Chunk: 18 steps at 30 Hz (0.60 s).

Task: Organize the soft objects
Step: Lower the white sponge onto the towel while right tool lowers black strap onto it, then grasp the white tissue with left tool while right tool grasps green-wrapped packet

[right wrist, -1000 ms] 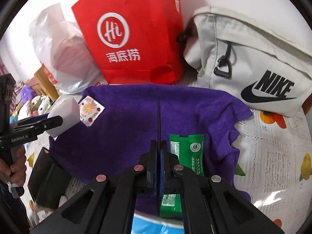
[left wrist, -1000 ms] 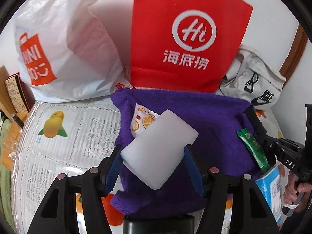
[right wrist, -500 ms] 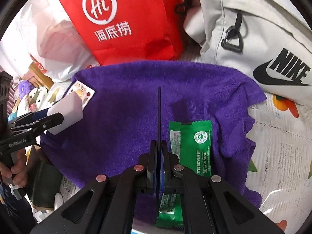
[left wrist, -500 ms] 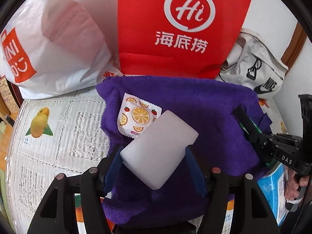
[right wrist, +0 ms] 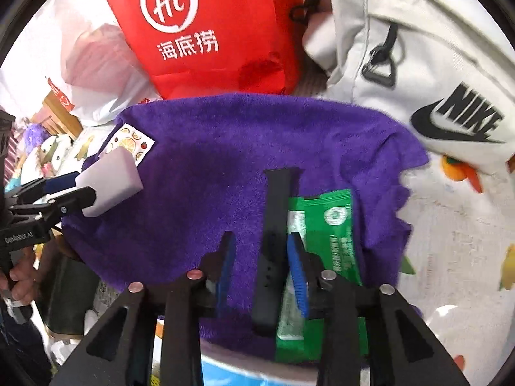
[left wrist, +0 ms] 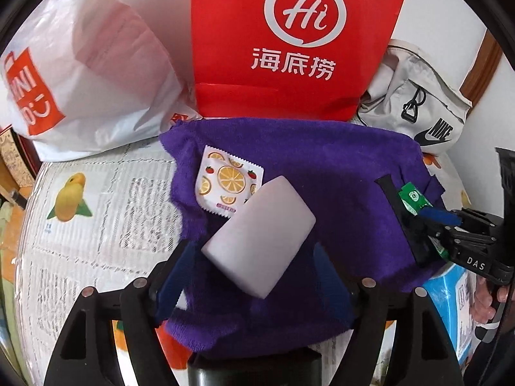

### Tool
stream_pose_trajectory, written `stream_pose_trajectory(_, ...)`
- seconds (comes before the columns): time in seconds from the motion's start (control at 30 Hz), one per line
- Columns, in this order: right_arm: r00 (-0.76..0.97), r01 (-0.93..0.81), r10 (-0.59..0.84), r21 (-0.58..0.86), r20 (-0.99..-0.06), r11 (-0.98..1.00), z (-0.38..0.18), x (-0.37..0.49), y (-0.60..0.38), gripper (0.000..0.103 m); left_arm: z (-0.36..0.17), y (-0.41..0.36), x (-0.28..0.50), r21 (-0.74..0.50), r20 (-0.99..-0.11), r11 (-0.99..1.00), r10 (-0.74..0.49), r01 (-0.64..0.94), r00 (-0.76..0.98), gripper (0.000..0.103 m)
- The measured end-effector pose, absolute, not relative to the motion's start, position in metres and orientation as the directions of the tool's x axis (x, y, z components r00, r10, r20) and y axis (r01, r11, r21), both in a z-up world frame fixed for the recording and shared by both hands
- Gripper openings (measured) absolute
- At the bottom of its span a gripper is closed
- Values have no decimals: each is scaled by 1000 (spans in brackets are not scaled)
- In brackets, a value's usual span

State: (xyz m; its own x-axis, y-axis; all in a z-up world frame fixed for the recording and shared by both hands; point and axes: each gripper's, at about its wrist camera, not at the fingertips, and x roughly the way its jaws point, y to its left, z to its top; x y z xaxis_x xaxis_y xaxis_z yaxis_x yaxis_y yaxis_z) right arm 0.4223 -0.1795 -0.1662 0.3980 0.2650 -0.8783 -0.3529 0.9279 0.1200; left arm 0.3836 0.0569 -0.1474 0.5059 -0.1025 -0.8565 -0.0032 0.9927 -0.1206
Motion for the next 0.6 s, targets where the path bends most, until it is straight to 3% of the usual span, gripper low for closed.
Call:
stream_pose_trajectory(0.17,452,-365,281,112,-846,924,-142,401,-182,35,-132,65,363,-127,-840,991,-92,-29,535,75)
stream_pose_trajectory(0.33,533,-366,302,107,-791,924,-111,358,-187,51,-116,68,332,-121,-825,992,-78,-41,560,75)
stream_pose_trajectory(0.6,541,-382,359,158,-760,910,-90,282,-188,52,-95,75,266,-133,-809,990,-81,-46,582,75)
